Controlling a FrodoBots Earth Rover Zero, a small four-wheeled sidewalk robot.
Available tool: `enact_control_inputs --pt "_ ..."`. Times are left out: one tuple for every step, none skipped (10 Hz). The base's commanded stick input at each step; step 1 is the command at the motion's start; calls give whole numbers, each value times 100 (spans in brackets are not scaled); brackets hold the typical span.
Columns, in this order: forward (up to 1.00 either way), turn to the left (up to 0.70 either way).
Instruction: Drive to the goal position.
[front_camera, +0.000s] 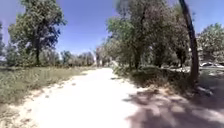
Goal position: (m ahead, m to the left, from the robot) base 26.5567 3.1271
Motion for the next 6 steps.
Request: enact_control_inputs --pt "85 0" --pt "85 0" --pt "85 0" --pt "85 0" --pt "85 0" --pt "85 0"
